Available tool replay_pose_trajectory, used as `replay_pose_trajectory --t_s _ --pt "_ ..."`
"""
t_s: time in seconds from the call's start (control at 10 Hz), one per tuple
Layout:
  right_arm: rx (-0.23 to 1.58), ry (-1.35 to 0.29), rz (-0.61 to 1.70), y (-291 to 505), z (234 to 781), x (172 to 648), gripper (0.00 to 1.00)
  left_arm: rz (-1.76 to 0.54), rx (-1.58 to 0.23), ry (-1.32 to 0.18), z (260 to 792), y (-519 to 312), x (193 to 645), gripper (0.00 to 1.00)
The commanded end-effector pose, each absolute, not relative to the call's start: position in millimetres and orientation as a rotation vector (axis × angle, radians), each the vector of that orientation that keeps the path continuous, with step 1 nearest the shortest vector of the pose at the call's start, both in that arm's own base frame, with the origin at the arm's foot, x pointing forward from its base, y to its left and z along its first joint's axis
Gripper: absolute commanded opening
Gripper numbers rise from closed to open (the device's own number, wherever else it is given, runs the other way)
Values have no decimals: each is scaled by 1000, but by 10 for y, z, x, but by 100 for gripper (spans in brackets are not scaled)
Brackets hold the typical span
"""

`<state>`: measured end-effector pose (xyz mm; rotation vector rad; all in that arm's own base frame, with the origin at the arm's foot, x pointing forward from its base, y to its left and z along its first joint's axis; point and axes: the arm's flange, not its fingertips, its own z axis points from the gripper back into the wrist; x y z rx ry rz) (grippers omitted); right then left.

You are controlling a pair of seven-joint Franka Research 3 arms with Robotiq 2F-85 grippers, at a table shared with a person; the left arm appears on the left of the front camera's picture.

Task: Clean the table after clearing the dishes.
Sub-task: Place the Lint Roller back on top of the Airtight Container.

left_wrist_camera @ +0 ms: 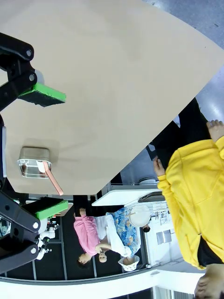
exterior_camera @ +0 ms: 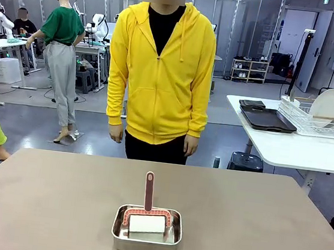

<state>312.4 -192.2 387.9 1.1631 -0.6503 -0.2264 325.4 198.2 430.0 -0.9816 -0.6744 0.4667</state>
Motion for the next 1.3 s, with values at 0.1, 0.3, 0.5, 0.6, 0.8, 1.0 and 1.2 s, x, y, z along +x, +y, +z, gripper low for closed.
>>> replay_pose_trajectory --t_s 0.1,0.3,0.5,0.6,0.8,1.0,1.2 --pt "1173 -641 -239 -1906 3921 3107 100 473 -1003 -672 4291 2001 3234 100" --pt "1173 -641 -239 -1906 3921 3107 100 473 -1003 -672 4291 2001 3234 100" --pt "1173 -641 -239 -1906 3921 3107 100 473 -1003 -672 4291 2001 3234 100" --pt "1173 -641 -239 -1906 3921 3107 100 473 -1003 -672 4291 2001 3234 100" --pt "1173 -641 -239 -1906 3921 3107 100 473 -1003 -672 4291 2001 3234 100" --pt "1173 -641 -239 -1906 3921 3107 100 473 -1003 -672 4291 2001 3234 100" --pt "1173 -641 -239 -1906 3921 3107 100 473 -1003 -672 4291 2001 3234 100"
